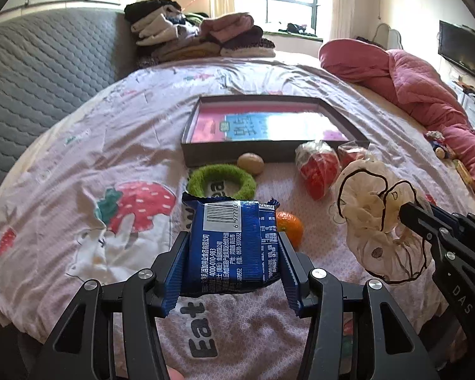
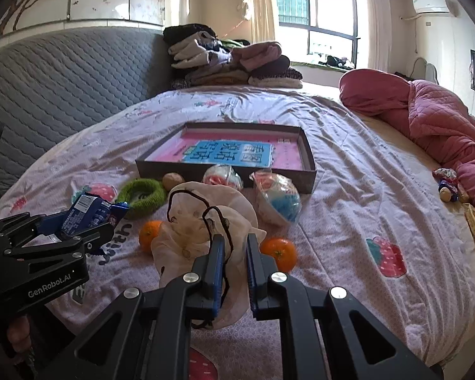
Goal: Organize objects
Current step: 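Close left gripper on snack packet while right gripper grasps pouch, lift both, then carry snack packet in left gripper while right gripper carries pouch toward tray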
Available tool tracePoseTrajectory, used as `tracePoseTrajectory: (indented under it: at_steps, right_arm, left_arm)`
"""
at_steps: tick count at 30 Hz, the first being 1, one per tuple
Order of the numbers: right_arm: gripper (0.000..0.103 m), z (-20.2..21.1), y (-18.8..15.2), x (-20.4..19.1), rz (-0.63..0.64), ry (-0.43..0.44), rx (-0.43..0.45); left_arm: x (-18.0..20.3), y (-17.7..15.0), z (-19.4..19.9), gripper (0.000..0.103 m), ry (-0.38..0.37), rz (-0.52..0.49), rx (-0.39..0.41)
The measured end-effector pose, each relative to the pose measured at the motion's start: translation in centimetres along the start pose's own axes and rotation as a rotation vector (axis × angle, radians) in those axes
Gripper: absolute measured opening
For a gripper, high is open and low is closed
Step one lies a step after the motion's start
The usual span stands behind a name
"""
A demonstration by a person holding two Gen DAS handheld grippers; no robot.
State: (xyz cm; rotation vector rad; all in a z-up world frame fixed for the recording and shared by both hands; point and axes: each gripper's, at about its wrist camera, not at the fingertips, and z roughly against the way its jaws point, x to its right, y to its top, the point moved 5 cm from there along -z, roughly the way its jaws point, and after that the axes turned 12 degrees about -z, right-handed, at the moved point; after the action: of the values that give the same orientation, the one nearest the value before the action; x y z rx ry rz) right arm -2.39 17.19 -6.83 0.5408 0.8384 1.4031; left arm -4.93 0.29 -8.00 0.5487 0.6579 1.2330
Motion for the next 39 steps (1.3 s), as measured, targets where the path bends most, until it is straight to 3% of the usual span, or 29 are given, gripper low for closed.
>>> tracePoseTrajectory:
  at_steps: [17, 39]
  right_arm:
    - [0.013, 3.1, 1.2, -0.1, -0.014, 0.029, 0.079]
    - [0.013, 3.2, 4.5, -0.5, -0.004, 0.041, 0.148]
  left_arm:
    - [0.2, 1.5, 3.6, 0.054, 0.069, -0.025, 0.081]
    - [-0.9, 5.9, 4.7, 0.054, 0.133, -0.021, 0.177]
